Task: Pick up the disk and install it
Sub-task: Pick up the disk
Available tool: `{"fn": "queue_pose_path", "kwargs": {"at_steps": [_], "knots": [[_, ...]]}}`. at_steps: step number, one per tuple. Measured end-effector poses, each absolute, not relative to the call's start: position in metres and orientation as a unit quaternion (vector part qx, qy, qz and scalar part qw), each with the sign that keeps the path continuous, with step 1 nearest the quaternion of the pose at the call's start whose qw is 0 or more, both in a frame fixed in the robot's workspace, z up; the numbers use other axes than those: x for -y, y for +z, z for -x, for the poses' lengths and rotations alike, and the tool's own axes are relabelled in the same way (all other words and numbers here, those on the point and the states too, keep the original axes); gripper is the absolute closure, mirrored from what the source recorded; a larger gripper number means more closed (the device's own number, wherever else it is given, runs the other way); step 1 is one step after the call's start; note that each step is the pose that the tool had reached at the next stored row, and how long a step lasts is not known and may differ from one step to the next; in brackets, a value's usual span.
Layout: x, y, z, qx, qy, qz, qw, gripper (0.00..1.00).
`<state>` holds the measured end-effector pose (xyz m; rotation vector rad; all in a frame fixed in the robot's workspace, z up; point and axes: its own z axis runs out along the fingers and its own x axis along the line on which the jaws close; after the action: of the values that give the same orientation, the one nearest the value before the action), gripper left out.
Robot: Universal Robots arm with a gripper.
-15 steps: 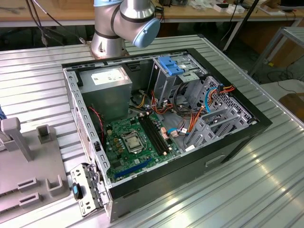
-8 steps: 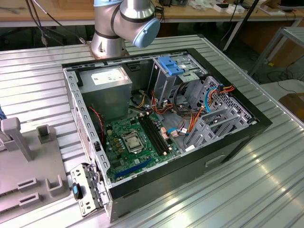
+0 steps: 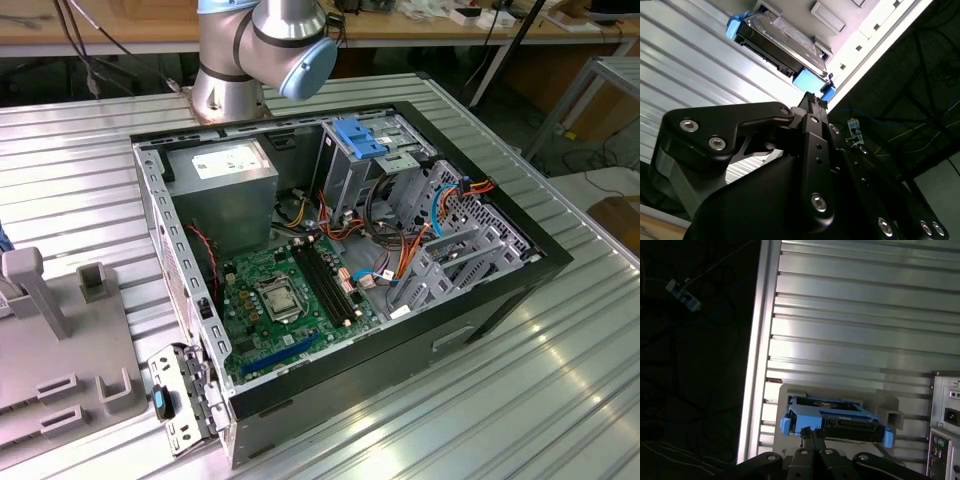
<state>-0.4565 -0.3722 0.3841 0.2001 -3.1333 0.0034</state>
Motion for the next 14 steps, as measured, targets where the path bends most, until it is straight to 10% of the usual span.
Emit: {"fn": "queue_pose_path", "kwargs": {"at_steps": [14], "knots": [[0.3722,0.384,0.4565,0.971,0.007,-0.239,0.001,0.89]]}}
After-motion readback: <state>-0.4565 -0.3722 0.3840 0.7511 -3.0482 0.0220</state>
